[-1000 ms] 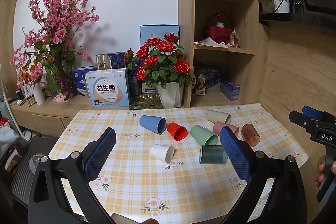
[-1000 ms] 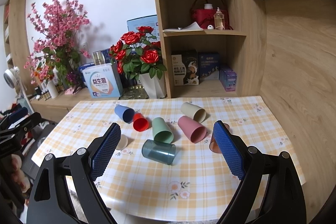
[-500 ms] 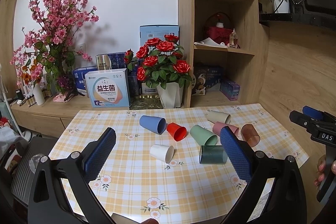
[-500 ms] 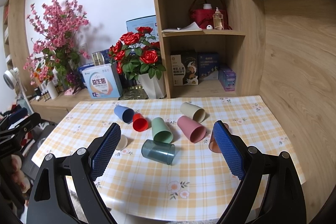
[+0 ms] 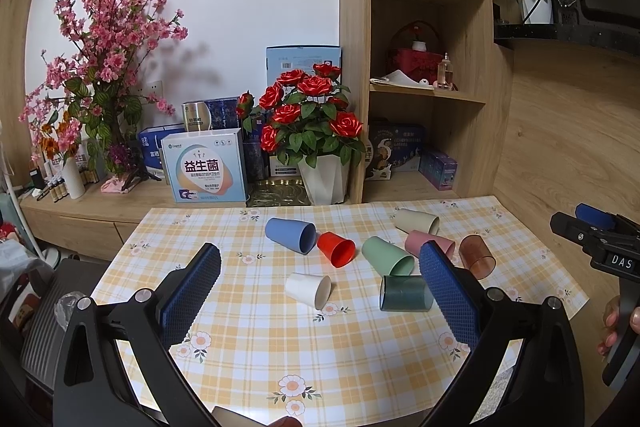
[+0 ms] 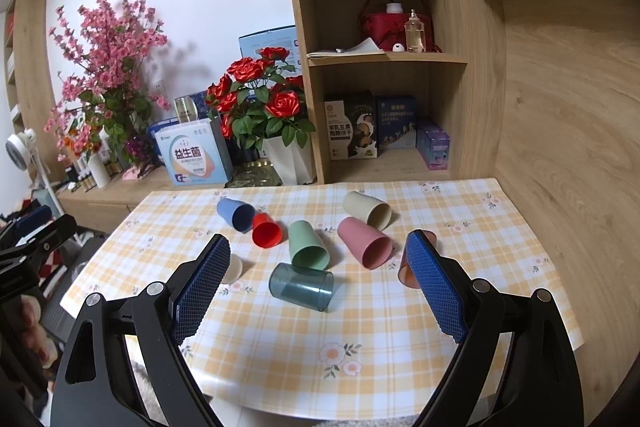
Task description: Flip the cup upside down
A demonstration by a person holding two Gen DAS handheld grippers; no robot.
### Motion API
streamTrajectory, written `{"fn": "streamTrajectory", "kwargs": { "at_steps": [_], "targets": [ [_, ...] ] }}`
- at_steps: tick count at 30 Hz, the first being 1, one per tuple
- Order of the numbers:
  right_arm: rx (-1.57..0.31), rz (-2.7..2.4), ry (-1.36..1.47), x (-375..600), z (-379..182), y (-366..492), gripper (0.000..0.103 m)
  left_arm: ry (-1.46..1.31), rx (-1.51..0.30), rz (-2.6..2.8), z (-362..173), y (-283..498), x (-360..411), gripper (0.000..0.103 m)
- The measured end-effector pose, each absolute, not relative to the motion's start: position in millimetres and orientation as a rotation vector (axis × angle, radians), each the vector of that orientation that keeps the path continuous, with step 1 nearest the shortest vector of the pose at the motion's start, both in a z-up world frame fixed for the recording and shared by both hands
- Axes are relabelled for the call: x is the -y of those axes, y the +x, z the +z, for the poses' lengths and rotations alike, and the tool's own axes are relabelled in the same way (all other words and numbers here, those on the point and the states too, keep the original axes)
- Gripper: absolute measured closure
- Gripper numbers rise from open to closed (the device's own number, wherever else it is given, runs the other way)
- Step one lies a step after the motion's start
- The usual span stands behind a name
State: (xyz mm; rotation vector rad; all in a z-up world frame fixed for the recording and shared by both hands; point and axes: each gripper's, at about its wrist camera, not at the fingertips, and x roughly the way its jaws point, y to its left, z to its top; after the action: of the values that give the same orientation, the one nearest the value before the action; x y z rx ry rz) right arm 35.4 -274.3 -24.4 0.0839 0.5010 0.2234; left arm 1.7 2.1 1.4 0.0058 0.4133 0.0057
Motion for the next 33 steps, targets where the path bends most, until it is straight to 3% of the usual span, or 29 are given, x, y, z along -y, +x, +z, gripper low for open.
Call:
{"fn": "streamTrajectory", "kwargs": {
  "at_steps": [24, 29, 33],
  "targets": [
    [-0.526, 0.228, 0.096, 277, -27, 40, 0.016, 0.011, -0.363, 0.014, 0, -1, -3, 0.006],
    [-0.599, 0.217, 0.094, 292, -54, 62, 0.016, -0.045, -0.343, 0.086, -24, 13, -18, 0.006],
    [-0.669, 0.166, 0.085, 325, -83, 94, 0.016, -0.048, -0.442, 0.124, -55, 39, -29, 0.006]
  ]
}}
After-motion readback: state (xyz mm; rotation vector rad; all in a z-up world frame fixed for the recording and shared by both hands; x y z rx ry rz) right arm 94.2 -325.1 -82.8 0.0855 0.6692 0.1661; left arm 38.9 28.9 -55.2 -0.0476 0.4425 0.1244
